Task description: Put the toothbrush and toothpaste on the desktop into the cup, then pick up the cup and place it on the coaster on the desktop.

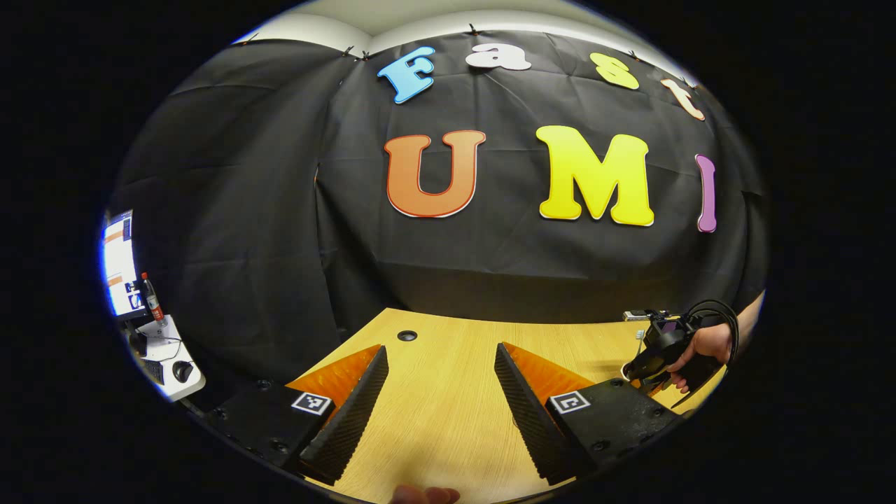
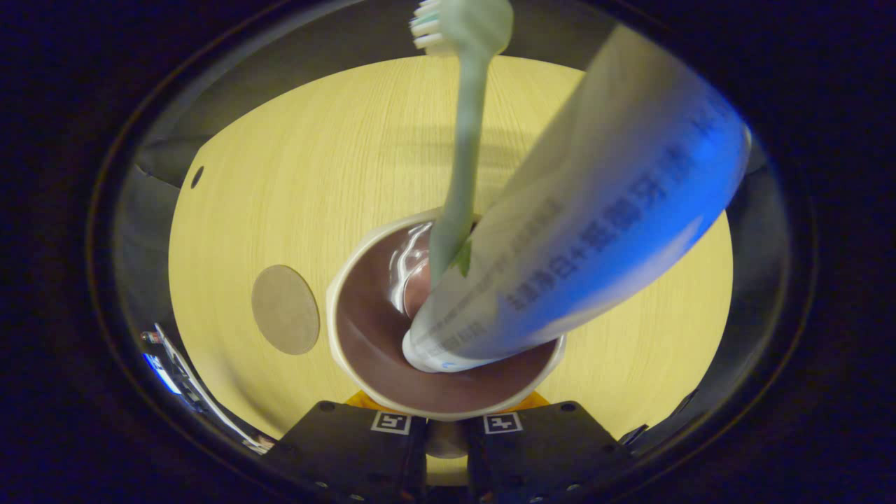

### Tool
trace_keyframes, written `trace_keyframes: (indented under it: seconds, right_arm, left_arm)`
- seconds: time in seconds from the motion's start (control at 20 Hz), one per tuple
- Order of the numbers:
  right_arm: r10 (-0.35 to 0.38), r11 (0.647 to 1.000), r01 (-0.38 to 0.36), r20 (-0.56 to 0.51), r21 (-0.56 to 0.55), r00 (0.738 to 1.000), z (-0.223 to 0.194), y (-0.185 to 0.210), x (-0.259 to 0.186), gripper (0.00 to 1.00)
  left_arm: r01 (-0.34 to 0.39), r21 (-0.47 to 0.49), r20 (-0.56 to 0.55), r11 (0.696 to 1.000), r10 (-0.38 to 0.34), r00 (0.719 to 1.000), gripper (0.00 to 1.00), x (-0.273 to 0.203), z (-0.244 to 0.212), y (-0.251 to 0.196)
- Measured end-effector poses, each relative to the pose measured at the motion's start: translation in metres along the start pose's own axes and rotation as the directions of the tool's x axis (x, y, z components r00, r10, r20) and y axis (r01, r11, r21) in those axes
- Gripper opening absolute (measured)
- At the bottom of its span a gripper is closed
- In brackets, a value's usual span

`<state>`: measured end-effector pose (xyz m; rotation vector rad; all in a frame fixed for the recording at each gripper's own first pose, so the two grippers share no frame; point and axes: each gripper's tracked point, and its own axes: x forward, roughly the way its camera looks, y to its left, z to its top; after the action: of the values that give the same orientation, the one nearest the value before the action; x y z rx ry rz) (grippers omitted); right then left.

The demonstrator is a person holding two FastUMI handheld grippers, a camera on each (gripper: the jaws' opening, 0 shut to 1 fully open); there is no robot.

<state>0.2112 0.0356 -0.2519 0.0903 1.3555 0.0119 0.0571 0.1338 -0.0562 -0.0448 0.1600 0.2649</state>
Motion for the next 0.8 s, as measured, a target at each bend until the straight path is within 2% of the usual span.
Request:
trace_keyframes:
  seconds: [0.2, 0.45, 0.6, 0.8]
  right_arm:
    - [0.011, 0.999, -0.01, 0.01, -0.031, 1.0, -0.005, 0.013, -0.006, 0.22]
    - [0.056, 0.987, -0.046, 0.069, -0.151, 0.996, -0.007, 0.062, -0.038, 0.2]
    - [0.081, 0.975, -0.064, 0.073, -0.214, 0.994, -0.011, 0.071, -0.055, 0.2]
    - [0.071, 0.964, -0.054, 0.057, -0.259, 0.996, -0.018, 0.072, -0.057, 0.21]
  left_arm:
    - [-0.004, -0.001, 0.001, 1.0, 0.004, 1.0, 0.97, -0.006, 0.0, 0.003]
    - [-0.042, 0.002, 0.01, 0.999, 0.042, 0.999, 0.97, -0.02, 0.0, 0.024]
    - [-0.07, -0.011, 0.003, 0.997, 0.07, 0.998, 0.97, -0.029, -0.001, 0.039]
    - [-0.104, -0.021, -0.004, 0.994, 0.104, 0.995, 0.97, -0.038, -0.005, 0.059]
